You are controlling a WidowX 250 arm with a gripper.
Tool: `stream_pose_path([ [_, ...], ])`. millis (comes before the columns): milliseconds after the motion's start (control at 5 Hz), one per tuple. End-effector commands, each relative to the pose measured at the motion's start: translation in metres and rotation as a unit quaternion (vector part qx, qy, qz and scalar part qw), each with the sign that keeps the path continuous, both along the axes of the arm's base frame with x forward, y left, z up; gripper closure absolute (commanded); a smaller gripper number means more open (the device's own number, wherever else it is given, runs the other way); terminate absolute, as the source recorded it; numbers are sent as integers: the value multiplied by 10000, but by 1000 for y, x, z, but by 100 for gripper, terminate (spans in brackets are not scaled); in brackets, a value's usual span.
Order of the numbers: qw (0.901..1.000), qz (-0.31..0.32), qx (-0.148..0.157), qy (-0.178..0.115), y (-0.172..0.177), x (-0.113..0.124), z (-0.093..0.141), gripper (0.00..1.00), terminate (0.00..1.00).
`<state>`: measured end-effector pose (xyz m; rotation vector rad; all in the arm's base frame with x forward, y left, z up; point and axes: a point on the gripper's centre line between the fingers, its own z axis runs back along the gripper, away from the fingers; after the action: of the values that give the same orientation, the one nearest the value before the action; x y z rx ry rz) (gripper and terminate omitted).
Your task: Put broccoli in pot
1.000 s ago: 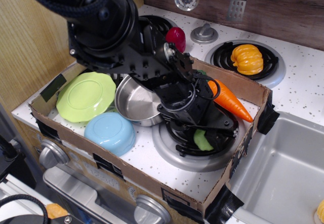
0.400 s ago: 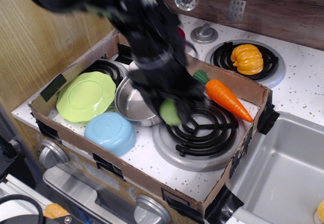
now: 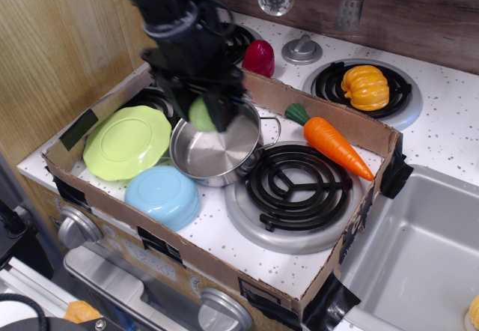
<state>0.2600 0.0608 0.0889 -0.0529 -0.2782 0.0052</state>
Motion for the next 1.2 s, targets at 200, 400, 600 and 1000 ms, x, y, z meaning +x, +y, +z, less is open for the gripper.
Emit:
stream_pose_path([
  [200,9983,-157,195,-531,17,33,-4,0,0],
  [400,9988,-151,5,-464,7,34,-7,0,0],
  [600,9991,-256,-70,-335,3,36,-3,0,0],
  [1000,9991,-256,-70,-335,3,36,-3,0,0],
])
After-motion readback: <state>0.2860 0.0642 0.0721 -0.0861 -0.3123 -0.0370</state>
